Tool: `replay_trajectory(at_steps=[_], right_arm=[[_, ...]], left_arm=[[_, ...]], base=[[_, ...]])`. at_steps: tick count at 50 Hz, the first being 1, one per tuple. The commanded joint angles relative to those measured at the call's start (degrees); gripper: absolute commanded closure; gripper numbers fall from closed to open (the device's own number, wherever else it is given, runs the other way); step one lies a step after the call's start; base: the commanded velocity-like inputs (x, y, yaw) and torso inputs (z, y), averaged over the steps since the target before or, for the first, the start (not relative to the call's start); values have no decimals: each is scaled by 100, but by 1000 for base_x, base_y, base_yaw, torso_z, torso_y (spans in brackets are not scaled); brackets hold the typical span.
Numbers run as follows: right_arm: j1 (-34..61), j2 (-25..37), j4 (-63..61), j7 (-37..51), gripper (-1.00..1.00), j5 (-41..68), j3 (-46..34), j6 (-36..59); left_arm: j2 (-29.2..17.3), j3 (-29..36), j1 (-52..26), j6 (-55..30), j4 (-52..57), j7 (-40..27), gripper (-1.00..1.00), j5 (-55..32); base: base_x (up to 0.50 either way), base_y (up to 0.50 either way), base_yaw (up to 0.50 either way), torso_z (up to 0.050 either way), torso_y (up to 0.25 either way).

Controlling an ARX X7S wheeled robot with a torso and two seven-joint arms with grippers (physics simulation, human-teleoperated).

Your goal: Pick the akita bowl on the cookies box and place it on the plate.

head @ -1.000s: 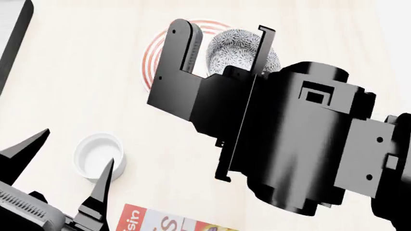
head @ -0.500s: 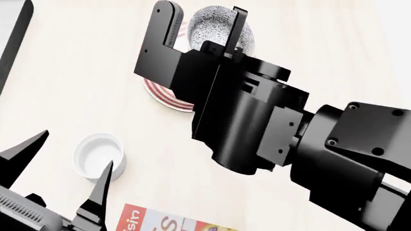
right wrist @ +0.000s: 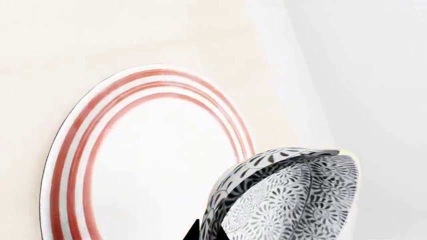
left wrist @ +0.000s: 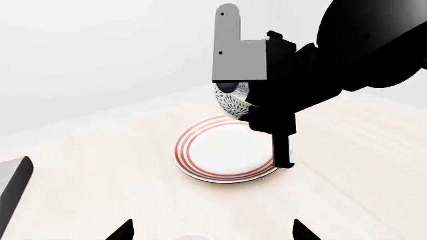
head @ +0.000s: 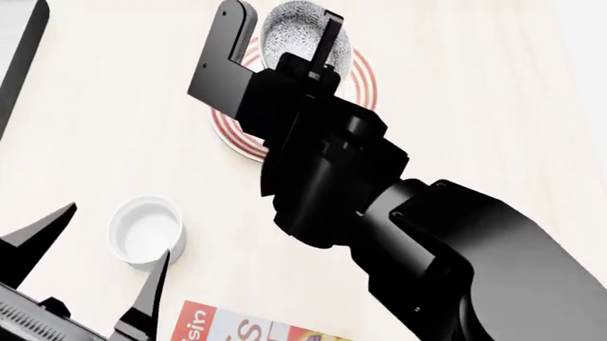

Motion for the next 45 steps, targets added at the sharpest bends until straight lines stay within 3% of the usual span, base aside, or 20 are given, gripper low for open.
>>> replay_trajectory(at_steps=[1,45], right_arm=[[-277,-269,463,-115,100,-705,360,-232],[-463,-269,226,-388,100,-1257,323,2]], left_arm=[[41,-144,90,130,-18,218,-100,74],[-22,-288,141,94,-10,186,-100,-194]], base=[[0,0,0,0,0],[0,0,0,2,-17]])
